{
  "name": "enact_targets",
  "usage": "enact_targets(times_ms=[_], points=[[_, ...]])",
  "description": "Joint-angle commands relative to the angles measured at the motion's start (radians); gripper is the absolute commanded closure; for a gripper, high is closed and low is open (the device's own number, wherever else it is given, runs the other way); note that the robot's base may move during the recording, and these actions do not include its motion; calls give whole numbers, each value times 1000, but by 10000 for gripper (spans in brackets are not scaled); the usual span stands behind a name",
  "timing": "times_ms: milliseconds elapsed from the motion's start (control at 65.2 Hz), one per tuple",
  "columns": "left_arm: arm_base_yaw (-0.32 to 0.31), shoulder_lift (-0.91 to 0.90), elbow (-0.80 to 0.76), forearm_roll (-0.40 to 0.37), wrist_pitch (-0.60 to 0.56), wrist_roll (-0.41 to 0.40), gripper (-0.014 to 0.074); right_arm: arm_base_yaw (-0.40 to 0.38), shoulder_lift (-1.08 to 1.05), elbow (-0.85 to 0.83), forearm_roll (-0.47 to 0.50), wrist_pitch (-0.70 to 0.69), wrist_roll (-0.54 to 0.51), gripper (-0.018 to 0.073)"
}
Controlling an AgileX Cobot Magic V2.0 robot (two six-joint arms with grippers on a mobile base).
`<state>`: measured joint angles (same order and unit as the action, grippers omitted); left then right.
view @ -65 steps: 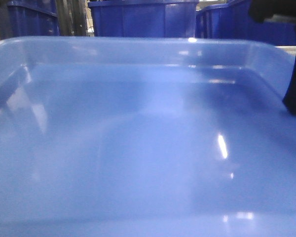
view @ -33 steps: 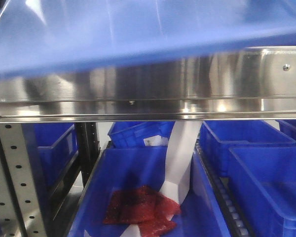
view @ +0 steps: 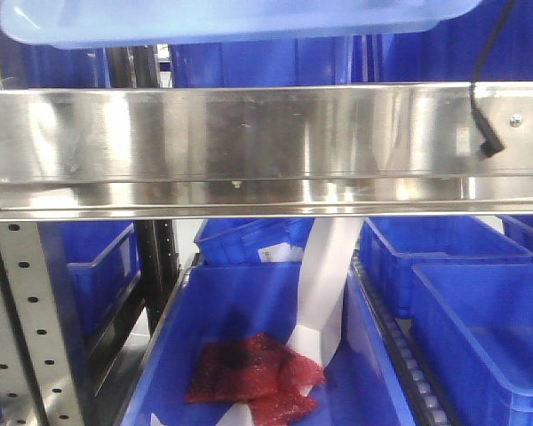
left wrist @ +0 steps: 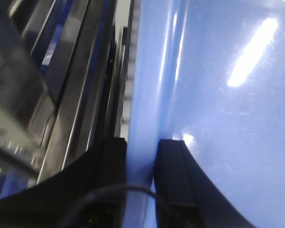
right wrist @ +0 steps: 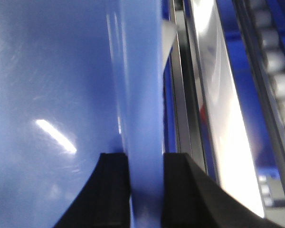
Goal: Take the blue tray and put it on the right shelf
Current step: 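Raise the held tray above the upper roller shelf, then lower the tray onto the roller shelf and open both grippers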
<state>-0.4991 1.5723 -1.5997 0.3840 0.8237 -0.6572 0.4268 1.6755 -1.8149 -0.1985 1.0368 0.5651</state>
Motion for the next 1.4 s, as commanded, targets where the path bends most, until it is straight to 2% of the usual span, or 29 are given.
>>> enact_targets(times_ms=[0,522,598,721,859,951,1135,1381], points=[[8,-13,-48,-33,-177,-35,573,7,-17,-49,68,-123,-34,417],[20,79,-48,-30,-135,-35,567,0,73,-49,61,-122,-43,410],[20,81,-48,-30,-135,-35,525,0,82,-49,56,-122,-44,368],[20,95,-48,-22,-133,-35,385,0,107,-49,30,-116,-44,237],[20,122,-48,-5,-112,-35,282,0,129,-49,15,-97,-44,190],[20,129,-48,-1,-106,-35,262,0,139,-49,3,-86,-44,155],[20,130,-48,86,-98,-39,262,-15,139,-49,-51,-63,-44,54],[28,130,-48,94,-102,-41,262,-54,139,-49,-51,-40,-44,48]])
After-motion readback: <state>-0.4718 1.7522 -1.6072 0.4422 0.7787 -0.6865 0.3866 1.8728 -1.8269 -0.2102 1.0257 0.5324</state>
